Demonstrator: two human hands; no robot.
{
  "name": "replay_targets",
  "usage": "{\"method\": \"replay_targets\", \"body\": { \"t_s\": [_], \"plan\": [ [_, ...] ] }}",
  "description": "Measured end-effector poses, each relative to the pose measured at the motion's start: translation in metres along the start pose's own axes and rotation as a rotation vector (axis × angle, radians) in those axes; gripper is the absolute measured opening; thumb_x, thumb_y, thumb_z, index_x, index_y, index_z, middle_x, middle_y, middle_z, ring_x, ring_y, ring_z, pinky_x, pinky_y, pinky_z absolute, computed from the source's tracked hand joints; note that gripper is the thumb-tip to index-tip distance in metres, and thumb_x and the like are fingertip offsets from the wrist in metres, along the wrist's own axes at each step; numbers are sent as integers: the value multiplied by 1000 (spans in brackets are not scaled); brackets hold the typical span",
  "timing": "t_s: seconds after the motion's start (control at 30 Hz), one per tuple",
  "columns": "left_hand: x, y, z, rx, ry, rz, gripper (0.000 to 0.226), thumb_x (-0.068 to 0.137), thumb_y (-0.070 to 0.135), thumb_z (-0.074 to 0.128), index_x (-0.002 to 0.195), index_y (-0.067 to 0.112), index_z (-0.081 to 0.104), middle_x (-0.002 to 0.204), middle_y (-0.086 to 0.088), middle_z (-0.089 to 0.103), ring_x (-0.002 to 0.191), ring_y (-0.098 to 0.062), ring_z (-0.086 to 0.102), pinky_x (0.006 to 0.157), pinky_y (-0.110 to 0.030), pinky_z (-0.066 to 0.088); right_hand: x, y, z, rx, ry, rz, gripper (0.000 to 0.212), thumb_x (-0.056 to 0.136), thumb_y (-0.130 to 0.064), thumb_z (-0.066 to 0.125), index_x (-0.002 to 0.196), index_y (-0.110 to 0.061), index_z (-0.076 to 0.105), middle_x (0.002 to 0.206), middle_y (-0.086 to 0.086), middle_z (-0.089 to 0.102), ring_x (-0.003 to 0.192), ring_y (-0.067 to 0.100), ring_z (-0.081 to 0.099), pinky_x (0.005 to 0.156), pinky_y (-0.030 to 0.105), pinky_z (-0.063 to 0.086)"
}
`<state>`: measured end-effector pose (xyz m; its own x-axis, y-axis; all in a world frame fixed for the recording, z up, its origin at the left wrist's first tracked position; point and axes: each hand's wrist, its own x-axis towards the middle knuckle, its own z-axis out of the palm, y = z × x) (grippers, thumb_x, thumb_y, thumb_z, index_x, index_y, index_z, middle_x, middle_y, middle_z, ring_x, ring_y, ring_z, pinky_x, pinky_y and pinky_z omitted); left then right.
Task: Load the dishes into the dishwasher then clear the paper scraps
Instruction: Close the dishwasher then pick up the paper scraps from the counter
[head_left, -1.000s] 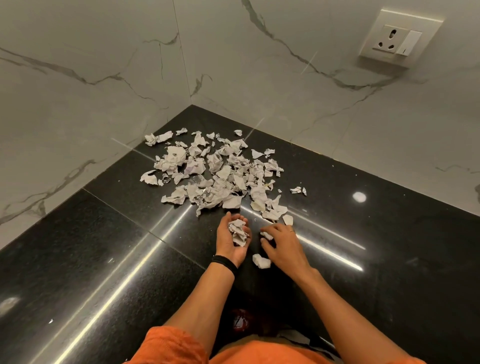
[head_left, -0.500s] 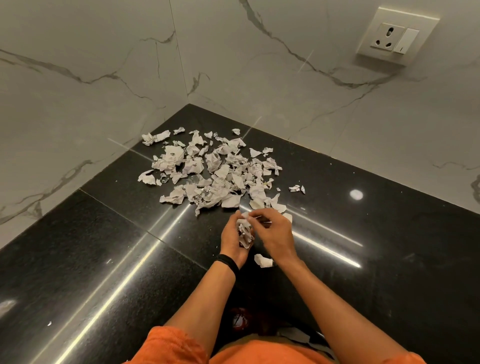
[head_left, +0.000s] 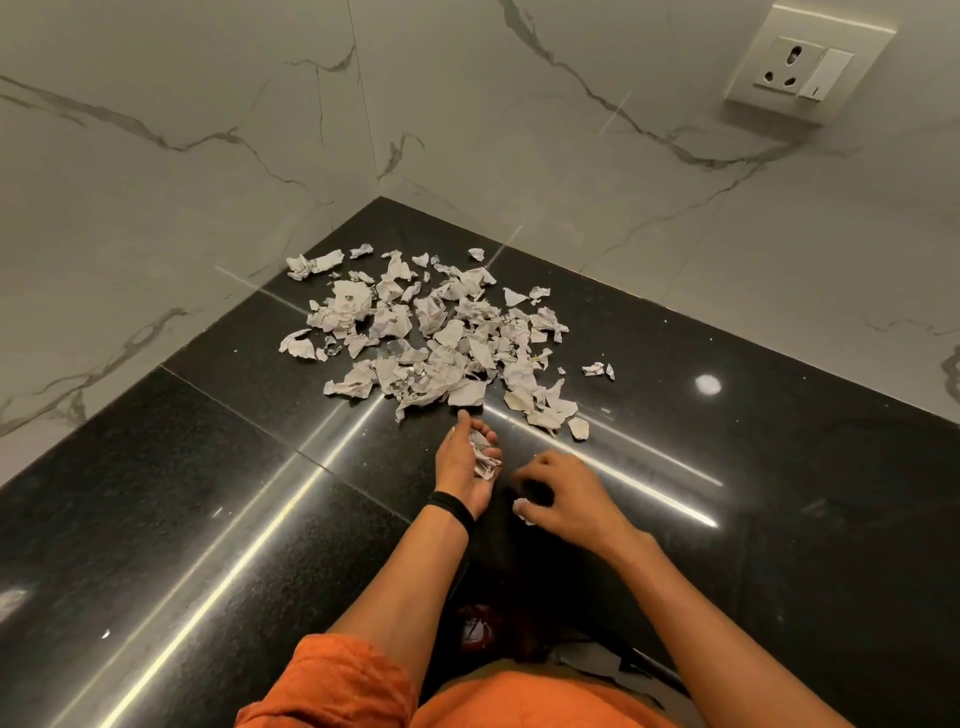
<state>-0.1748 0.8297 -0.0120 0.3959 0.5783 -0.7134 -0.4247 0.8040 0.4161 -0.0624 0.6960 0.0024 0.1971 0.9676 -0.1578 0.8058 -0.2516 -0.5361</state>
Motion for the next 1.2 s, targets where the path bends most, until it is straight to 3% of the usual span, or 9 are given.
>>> {"method": "replay_targets", "body": {
  "t_s": [0.1, 0.27, 0.4, 0.6, 0.77, 0.83, 0.93, 1.03, 1.2],
  "plan": [
    [-1, -3, -1, 30, -23, -8, 32, 104, 37, 52, 81, 15, 56, 60, 0, 58, 54, -10, 49, 41, -17, 37, -7, 4, 4, -60, -75, -5, 34, 91, -39, 67, 125, -34, 67, 121, -11, 56, 114, 11, 52, 98, 30, 45],
    [-3, -10, -2, 133, -35, 44, 24, 104, 30, 53, 90, 11, 59, 74, -3, 60, 59, -11, 56, 48, -21, 40, -2, -15, -2, 383, 304, 192, 30, 88, -26, 76, 116, -32, 66, 104, -15, 70, 94, -2, 64, 86, 27, 57],
    [-6, -19, -2, 201, -130, 2, 32, 102, 38, 54, 105, 8, 65, 95, -14, 70, 77, -23, 66, 71, -35, 52, 16, -40, -14, 653, 515, 243, 27, 78, -27, 86, 91, -25, 63, 89, -9, 69, 82, 3, 67, 70, 20, 57],
    [-14, -22, 8, 138, -242, -96, 56, 105, 48, 41, 122, 1, 65, 124, -23, 68, 115, -30, 67, 104, -40, 50, 27, -45, 9, 41, 476, 50, 15, 95, -35, 63, 97, -25, 75, 104, -10, 59, 98, 12, 43, 80, 29, 43],
    [-10, -19, 15, 116, -115, -65, 34, 105, 38, 49, 100, 7, 63, 87, -14, 72, 78, -26, 72, 73, -38, 60, 28, -29, -9, 486, 305, 79, 23, 101, -33, 59, 99, -22, 79, 118, -6, 48, 108, 7, 52, 88, 21, 47],
    [-4, -19, 16, 123, -55, -60, 29, 101, 39, 54, 100, 11, 62, 80, -7, 66, 68, -18, 66, 63, -34, 57, 29, -20, -23, 570, 427, 121, 18, 99, -31, 63, 100, -21, 78, 113, -7, 55, 100, 1, 58, 80, 19, 50],
    [1, -18, 17, 88, -6, -55, 24, 101, 37, 57, 91, 15, 60, 71, 1, 58, 55, -10, 55, 44, -24, 46, 31, 16, -37, 325, 549, 180, 12, 95, -27, 68, 105, -24, 74, 109, -9, 62, 96, 6, 61, 82, 25, 51],
    [1, -21, 19, 69, -13, -45, 22, 101, 35, 56, 91, 16, 59, 69, 1, 58, 54, -9, 55, 42, -22, 43, 25, 47, -31, -23, 340, 178, 23, 94, -19, 67, 117, -21, 71, 114, -3, 63, 109, 17, 57, 93, 26, 41],
    [4, -25, 22, 100, -3, -22, 18, 101, 32, 57, 95, 15, 60, 72, 0, 61, 55, -10, 58, 42, -22, 44, 12, 52, -21, -58, 397, 139, 14, 97, -17, 64, 105, -16, 74, 100, -1, 66, 94, 15, 57, 84, 26, 44]
  ]
}}
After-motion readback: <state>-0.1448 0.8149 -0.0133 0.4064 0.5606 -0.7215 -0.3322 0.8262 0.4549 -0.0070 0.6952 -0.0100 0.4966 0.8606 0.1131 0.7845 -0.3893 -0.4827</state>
